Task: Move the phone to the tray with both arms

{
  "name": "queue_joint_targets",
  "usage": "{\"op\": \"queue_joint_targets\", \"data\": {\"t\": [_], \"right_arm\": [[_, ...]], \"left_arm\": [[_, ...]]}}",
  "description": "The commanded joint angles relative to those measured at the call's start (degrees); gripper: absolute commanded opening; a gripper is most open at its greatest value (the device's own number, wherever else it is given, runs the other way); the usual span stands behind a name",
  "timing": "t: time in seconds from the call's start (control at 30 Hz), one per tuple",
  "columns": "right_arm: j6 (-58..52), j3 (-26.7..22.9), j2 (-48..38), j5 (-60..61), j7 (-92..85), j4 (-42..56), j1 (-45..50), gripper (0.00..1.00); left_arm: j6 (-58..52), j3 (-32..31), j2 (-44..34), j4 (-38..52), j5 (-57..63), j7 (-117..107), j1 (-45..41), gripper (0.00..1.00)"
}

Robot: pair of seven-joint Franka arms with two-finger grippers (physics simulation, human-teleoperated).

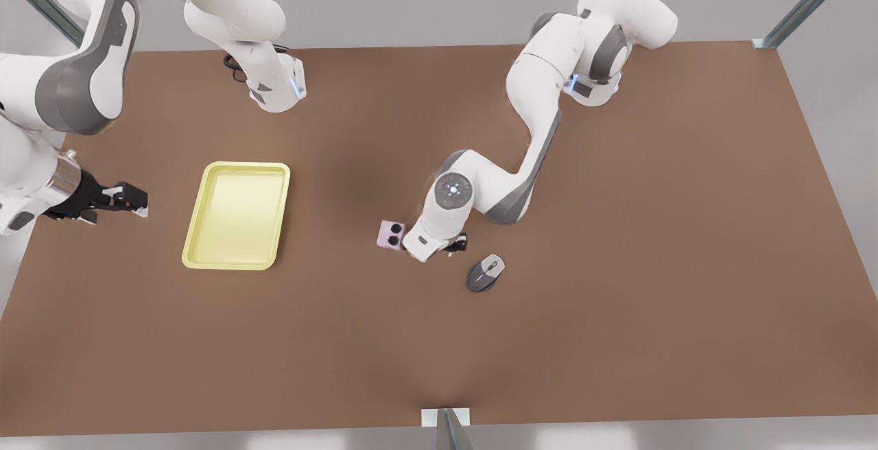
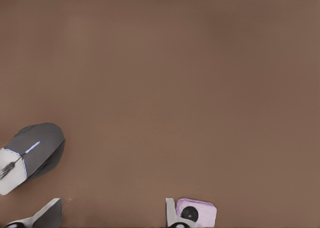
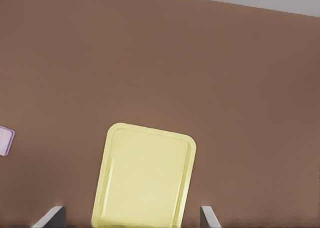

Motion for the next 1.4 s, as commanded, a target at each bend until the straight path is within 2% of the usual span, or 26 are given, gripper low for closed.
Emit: {"op": "queue_joint_targets", "data": {"t": [0.0,0.07,0.1,0.13,0.17,0.2,0.23,0.3,0.37,0.43,0.63,0.8,0.97,1.1,1.2,1.27,1.37], "right_arm": [[-2.6,0.4,0.7,-0.4,-0.2,-1.9,1.6,1.00],[-0.5,0.4,0.1,-1.4,1.3,-5.0,5.6,1.00],[3.1,0.6,-1.7,-0.7,2.2,-8.7,6.4,1.00],[5.4,2.0,-2.9,-0.5,7.0,-11.3,6.5,1.00],[8.5,6.2,-3.3,-0.7,14.3,-13.5,6.5,1.00],[11.0,8.7,-4.0,-1.1,18.8,-16.3,6.5,1.00],[12.1,9.9,-4.1,-1.1,20.5,-17.9,6.6,1.00],[18.0,11.1,-5.2,-0.7,28.7,-24.4,9.9,1.00],[21.1,11.1,-3.2,-0.5,39.6,-26.1,14.5,1.00],[24.3,11.1,0.8,-0.3,48.4,-25.6,16.3,1.00],[37.5,10.8,12.3,-0.2,54.5,-26.3,22.3,1.00],[44.2,10.8,17.0,-0.2,76.1,-26.2,26.9,1.00],[46.9,9.5,19.7,-0.2,87.8,-25.6,30.0,1.00],[46.7,7.1,20.0,-1.1,83.1,-24.8,31.3,1.00],[46.8,7.0,21.3,-1.5,78.7,-25.1,32.4,1.00],[46.2,7.0,21.2,-1.4,67.6,-25.4,32.5,1.00],[46.2,7.0,21.3,-1.9,66.5,-25.5,32.8,1.00]], "left_arm": [[-19.6,6.5,-6.6,-5.4,-0.4,18.9,3.3,1.00],[-25.9,7.1,-11.5,-5.4,-0.3,30.4,12.0,1.00],[-28.7,10.0,-12.8,-5.2,0.1,34.8,13.1,1.00],[-29.2,10.0,-16.4,-5.5,0.3,35.6,15.2,1.00],[-29.8,4.2,-22.0,-7.3,4.0,35.4,20.8,1.00],[-29.8,-6.5,-26.6,-9.1,10.7,35.3,28.8,1.00],[-29.6,-14.0,-30.1,-11.3,15.2,35.3,34.5,1.00],[-25.7,-21.3,-38.0,-19.8,17.7,35.4,41.0,1.00],[-25.7,-24.1,-38.5,-20.7,20.3,35.8,42.3,1.00],[-26.6,-24.1,-37.7,-20.1,20.4,37.7,42.0,1.00],[-26.6,-23.6,-34.2,-16.6,20.2,41.1,41.9,1.00],[-26.5,-23.7,-33.2,-16.6,19.7,40.7,41.8,1.00],[-26.1,-23.8,-32.7,-16.6,20.0,41.0,41.9,1.00],[-26.0,-23.7,-32.4,-16.6,19.8,41.0,41.9,1.00],[-26.0,-23.8,-32.3,-16.6,19.7,40.9,41.9,1.00],[-26.0,-23.8,-32.0,-16.6,19.7,40.8,41.9,1.00],[-26.0,-23.8,-31.9,-16.6,19.7,40.8,41.9,1.00]]}}
